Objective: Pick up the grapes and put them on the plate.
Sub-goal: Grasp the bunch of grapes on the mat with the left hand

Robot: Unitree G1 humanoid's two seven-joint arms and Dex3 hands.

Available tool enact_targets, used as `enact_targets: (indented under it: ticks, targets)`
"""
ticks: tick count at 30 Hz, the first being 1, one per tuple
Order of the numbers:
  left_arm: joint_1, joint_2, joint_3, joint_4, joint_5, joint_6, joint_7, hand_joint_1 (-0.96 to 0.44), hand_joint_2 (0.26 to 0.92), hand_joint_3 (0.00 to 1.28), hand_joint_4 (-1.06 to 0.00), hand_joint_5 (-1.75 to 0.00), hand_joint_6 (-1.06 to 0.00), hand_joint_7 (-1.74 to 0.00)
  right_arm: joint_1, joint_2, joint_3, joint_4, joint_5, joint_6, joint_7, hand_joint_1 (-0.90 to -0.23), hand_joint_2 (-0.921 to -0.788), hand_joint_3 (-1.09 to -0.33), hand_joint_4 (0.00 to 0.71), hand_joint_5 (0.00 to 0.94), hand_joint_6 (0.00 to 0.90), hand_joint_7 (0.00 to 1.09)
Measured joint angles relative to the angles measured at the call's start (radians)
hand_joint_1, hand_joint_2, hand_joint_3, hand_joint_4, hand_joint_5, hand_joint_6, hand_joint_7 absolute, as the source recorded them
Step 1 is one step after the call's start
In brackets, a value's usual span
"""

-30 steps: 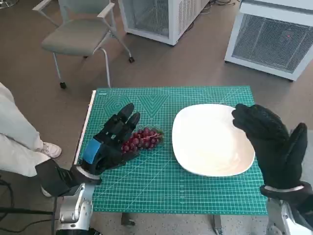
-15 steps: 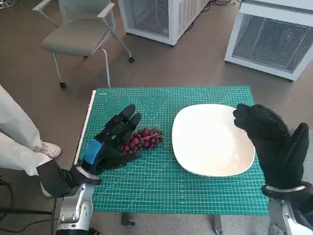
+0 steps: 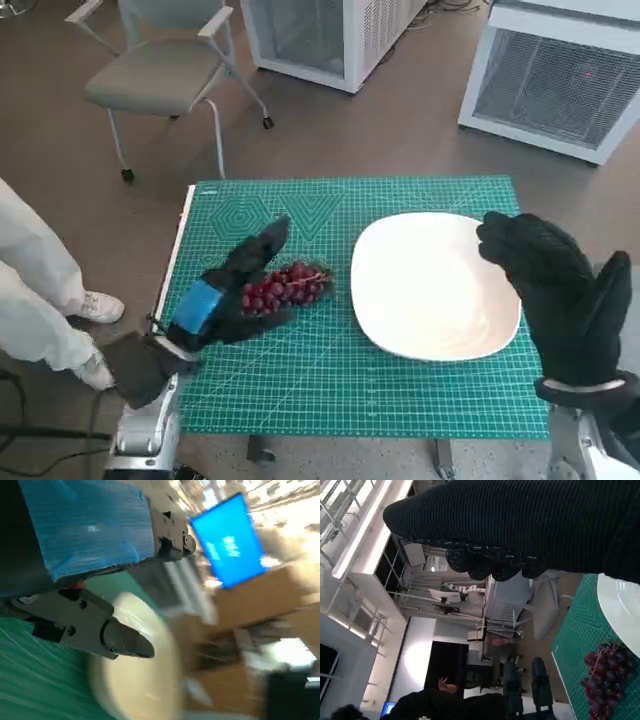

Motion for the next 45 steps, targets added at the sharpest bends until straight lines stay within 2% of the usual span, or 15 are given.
enact_targets:
  ticks: [6,12,16,20,29,35,45]
  targets:
    - [0.005,0.044,-0.054,-0.142,0.267,0.136,0.051,-0.14,0.787,0.0,-0.08,0.0,-0.22,-0.01,-0.001,0.0,-0.002,0.0,0.0,-0.001,0.0,-0.352,-0.921,-0.6,0.405,0.805,0.213,1.0]
    - [0.004,0.048,-0.15,-0.317,0.512,0.36,0.062,-0.09,0.779,0.0,-0.08,0.0,-0.24,-0.01,-0.003,0.0,-0.001,0.002,0.0,-0.001,0.0,-0.351,-0.921,-0.6,0.404,0.805,0.214,1.0]
    - [-0.013,0.036,-0.21,-0.377,0.597,0.491,0.046,-0.07,0.78,0.0,-0.08,0.0,-0.26,-0.01,-0.003,0.0,0.0,0.002,0.0,0.0,0.0,-0.351,-0.921,-0.601,0.404,0.806,0.214,1.0]
    - [-0.032,0.031,-0.25,-0.387,0.632,0.569,0.028,-0.05,0.781,0.0,-0.08,0.0,-0.27,-0.01,-0.003,0.0,0.0,0.002,0.0,0.001,0.0,-0.351,-0.921,-0.601,0.404,0.807,0.214,1.0]
    - [-0.07,0.031,-0.319,-0.369,0.681,0.651,0.017,-0.01,0.784,0.0,-0.1,-0.01,-0.28,-0.01,-0.002,0.0,-0.003,0.002,0.0,0.002,0.0,-0.351,-0.921,-0.602,0.402,0.81,0.213,1.0]
    - [-0.13,0.031,-0.375,-0.285,0.742,0.68,0.03,-0.02,0.782,0.0,-0.12,-0.01,-0.29,-0.01,-0.002,0.001,-0.004,0.004,0.0,0.001,0.0,-0.351,-0.921,-0.602,0.401,0.812,0.213,1.0]
    - [-0.247,0.023,-0.457,-0.059,0.813,0.721,0.07,-0.19,0.747,0.0,-0.13,0.0,-0.3,0.0,-0.002,0.001,-0.003,0.007,0.0,0.0,0.0,-0.351,-0.921,-0.602,0.402,0.813,0.22,1.01]
